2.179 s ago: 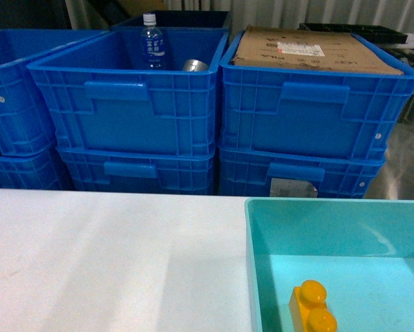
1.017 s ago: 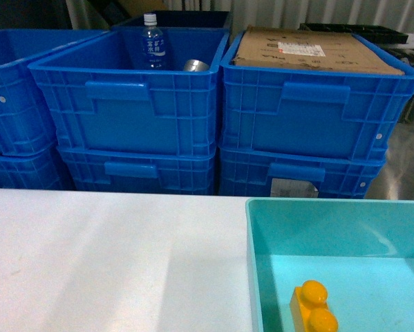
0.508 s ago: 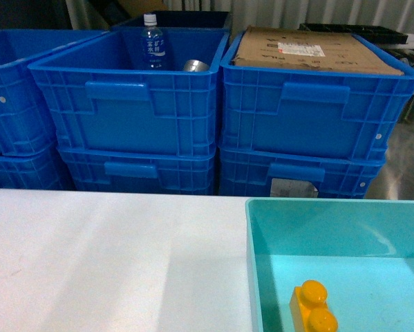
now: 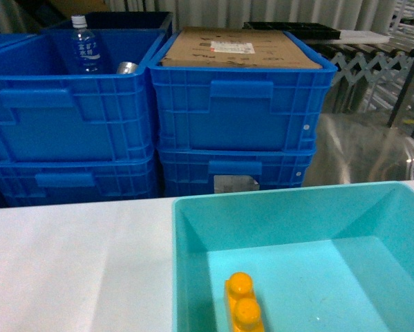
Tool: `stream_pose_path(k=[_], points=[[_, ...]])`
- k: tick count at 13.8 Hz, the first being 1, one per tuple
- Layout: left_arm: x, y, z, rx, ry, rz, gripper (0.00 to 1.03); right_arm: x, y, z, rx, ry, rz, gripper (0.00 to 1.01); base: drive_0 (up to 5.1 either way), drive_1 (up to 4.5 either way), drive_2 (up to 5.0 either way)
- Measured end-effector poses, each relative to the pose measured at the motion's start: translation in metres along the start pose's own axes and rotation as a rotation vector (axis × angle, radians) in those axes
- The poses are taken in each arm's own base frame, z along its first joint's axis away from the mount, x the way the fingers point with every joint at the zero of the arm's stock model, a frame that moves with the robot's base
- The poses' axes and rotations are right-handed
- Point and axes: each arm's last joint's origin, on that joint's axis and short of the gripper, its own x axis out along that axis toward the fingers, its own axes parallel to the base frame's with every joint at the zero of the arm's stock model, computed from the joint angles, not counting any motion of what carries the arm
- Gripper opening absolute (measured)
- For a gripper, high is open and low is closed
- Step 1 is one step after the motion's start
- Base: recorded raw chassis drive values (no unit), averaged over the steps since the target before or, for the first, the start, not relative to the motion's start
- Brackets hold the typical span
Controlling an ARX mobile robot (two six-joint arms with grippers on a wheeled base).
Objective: Pick red block from blue box to shelf
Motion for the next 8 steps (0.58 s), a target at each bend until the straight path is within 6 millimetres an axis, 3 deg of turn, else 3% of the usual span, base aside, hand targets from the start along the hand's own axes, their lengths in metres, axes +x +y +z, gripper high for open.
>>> stream_pose_path(k=[8], points=[[0.0000, 0.0000, 0.0000, 0.000, 0.000, 0.000, 0.98, 0.0000, -0.0001, 0.0000, 0.000, 0.000, -0.001, 0.28, -1.6, -1.63, -1.6]])
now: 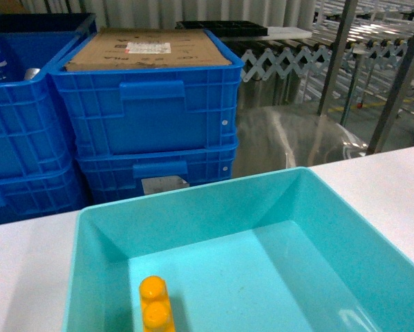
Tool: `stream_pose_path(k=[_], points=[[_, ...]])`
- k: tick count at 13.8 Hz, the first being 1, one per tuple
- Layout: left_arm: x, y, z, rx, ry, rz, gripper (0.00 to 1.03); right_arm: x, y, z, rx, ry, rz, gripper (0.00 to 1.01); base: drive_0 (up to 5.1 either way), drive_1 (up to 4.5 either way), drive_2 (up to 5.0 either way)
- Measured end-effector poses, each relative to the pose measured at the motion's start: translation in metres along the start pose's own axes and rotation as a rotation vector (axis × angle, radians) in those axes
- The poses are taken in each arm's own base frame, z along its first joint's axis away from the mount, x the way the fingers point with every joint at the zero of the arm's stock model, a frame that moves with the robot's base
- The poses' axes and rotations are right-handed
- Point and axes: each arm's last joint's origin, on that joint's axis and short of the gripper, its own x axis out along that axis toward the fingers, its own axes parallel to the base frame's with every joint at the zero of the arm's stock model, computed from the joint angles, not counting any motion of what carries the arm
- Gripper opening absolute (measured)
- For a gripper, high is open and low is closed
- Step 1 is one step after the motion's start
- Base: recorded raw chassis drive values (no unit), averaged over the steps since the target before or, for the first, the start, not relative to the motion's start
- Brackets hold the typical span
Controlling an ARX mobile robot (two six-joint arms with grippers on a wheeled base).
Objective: Pick red block from blue box to shelf
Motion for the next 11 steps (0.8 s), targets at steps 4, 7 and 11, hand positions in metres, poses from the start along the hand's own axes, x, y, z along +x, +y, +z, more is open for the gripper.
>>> stream_pose_path(k=[4, 7, 11], points=[[0.0000, 0.0000, 0.0000, 0.000, 0.000, 0.000, 0.98, 0.0000, 0.0000, -0.0001, 0.000, 0.001, 0.000, 0.28, -1.6, -1.57, -1.6], [0.0000, 0.0000, 0.0000, 0.000, 0.000, 0.000, 0.98, 0.0000, 0.0000, 0.0000, 0.000, 0.000, 0.000, 0.28, -1.6, -1.57, -1.6], [0.0000, 0.0000, 0.0000, 0.000, 0.000, 0.000, 0.98, 0.0000, 0.0001, 0.0000, 0.000, 0.000, 0.001, 0.28, -1.5, -1.45, -1.5]])
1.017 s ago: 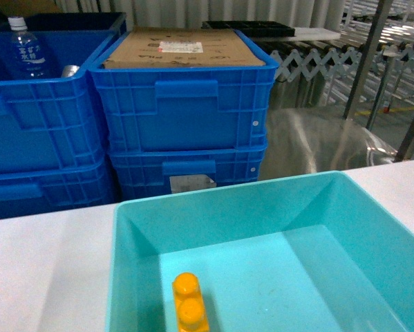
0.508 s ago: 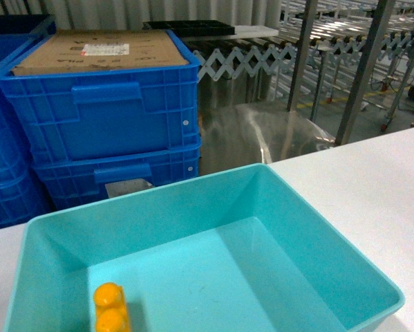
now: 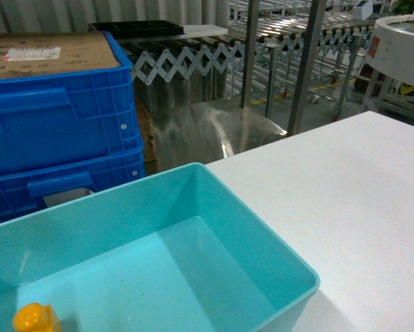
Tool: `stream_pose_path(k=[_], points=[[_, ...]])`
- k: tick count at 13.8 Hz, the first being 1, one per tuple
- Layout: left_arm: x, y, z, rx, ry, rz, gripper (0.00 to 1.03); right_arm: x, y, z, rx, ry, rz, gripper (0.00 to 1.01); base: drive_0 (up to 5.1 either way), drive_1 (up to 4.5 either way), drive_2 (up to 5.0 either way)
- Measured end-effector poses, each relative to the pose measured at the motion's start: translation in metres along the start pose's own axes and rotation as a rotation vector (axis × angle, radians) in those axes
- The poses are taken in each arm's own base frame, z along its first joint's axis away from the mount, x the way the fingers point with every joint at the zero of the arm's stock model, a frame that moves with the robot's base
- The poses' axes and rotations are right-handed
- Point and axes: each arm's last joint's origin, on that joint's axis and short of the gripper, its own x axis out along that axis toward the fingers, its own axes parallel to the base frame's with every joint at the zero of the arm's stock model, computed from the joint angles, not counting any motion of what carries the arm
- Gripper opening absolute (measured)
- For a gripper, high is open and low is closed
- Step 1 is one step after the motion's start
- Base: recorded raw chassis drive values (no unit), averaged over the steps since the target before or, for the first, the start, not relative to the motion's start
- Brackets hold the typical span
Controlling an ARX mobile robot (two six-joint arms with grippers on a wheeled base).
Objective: Pick red block from blue box to shelf
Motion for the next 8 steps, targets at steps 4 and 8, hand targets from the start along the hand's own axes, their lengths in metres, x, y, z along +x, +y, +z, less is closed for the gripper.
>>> stream_pose_path(k=[4, 8], points=[[0.0000, 0.0000, 0.0000, 0.000, 0.000, 0.000, 0.98, 0.0000, -0.0001, 0.0000, 0.000, 0.000, -0.001, 0.28, -1.4, -1.41, -1.4], [0.0000, 0.0000, 0.0000, 0.000, 0.000, 0.000, 0.98, 0.0000, 0.0000, 0.0000, 0.000, 0.000, 0.000, 0.28, -1.4, -1.41, -1.4]])
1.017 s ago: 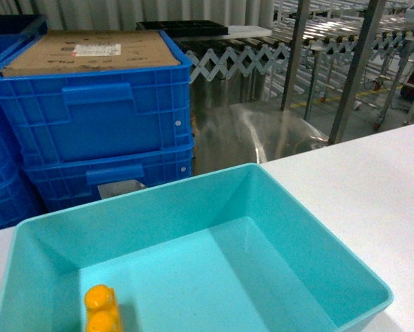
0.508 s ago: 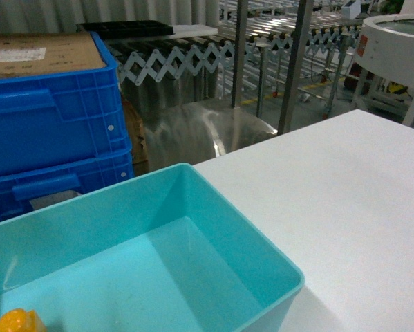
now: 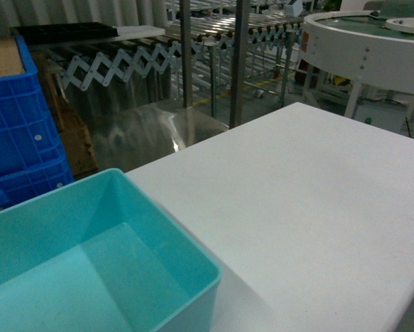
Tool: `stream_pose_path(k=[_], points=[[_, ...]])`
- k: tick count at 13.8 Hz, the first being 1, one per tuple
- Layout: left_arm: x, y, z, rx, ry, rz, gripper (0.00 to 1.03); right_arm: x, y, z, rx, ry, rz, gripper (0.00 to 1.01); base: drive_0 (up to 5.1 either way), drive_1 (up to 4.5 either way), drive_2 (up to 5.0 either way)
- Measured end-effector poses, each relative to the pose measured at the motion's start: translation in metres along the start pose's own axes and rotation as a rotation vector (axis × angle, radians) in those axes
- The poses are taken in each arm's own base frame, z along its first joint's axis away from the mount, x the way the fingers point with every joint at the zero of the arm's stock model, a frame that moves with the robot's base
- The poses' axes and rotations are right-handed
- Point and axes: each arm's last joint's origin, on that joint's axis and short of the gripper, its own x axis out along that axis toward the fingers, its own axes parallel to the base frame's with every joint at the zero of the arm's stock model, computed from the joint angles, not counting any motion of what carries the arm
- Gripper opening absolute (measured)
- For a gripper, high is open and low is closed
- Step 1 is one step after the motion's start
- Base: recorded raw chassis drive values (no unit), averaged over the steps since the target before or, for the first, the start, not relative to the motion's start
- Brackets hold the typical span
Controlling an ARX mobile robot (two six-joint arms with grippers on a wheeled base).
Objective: Pick red block from blue box to shelf
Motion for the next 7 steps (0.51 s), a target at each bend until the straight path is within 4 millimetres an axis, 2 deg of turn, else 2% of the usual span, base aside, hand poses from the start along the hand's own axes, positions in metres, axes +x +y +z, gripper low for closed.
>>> stream_pose_path(k=[6, 7], points=[[0.0000, 0.0001, 0.0001, 0.000, -0.001, 0.002, 0.98, 0.0000, 0.0000, 0.0003, -0.001, -0.003, 0.002, 0.28, -1.4, -1.41, -1.4], [0.0000, 0.0001, 0.0000, 0.000, 0.000, 0.002, 0.98, 0.0000, 0.0001, -0.0002, 0.000, 0.001, 0.003, 0.28, 2.0, -6.47, -0.9]])
